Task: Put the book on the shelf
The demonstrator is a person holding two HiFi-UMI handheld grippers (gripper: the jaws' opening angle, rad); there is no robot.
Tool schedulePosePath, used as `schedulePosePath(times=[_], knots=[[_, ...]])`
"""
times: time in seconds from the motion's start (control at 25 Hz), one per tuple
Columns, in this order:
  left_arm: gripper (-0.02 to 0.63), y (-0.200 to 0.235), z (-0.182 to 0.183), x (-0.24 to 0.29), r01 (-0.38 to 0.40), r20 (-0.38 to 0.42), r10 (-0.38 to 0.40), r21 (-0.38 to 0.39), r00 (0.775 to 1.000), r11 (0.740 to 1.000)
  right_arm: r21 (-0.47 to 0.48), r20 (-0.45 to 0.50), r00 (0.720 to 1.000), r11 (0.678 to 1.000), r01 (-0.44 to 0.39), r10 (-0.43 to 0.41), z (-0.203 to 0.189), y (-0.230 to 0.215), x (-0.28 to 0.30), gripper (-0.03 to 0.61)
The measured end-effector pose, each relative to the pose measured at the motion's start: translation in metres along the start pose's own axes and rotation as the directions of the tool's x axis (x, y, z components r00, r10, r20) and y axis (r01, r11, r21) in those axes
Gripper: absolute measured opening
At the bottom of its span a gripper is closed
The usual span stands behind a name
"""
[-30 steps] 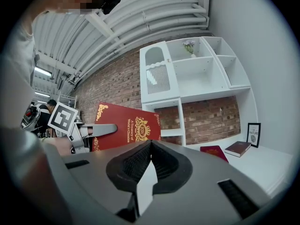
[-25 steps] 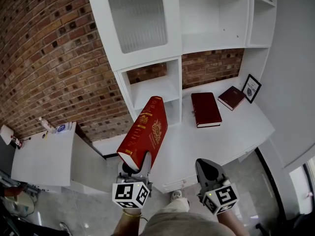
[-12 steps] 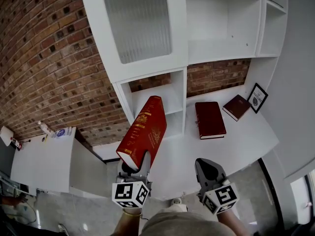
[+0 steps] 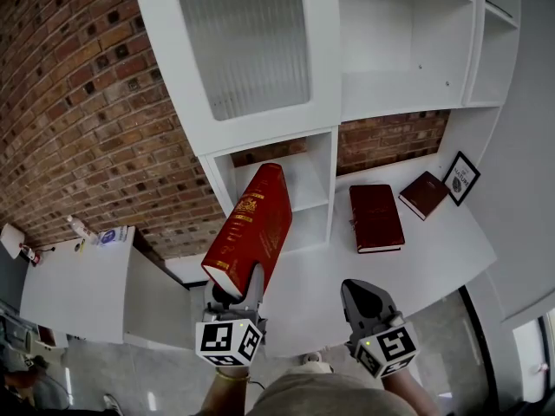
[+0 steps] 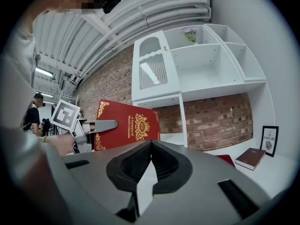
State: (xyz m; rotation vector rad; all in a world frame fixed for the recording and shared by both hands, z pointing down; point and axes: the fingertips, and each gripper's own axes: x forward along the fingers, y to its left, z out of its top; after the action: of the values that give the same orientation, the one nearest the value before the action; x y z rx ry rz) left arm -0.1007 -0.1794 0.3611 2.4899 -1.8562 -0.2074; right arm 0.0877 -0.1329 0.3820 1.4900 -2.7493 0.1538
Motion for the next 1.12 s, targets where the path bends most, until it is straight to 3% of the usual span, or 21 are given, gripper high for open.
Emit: schedulePosePath(times=[0.52, 1.12], knots=[[0.236, 0.025, 0.016, 0.015, -0.054, 0.031, 0.054, 0.018, 0.998, 0.998, 0.004, -0.022, 0.997, 0.997, -0.072, 0.072, -0.004, 0.008, 0.037, 0.006], [0.236, 0.044, 0.011, 0.034, -0.125, 0.020, 0.124, 0.066, 0.992, 0.990, -0.015, -0.021, 0.988, 0.988, -0.152, 0.152, -0.015, 0.009, 0.082, 0.006]])
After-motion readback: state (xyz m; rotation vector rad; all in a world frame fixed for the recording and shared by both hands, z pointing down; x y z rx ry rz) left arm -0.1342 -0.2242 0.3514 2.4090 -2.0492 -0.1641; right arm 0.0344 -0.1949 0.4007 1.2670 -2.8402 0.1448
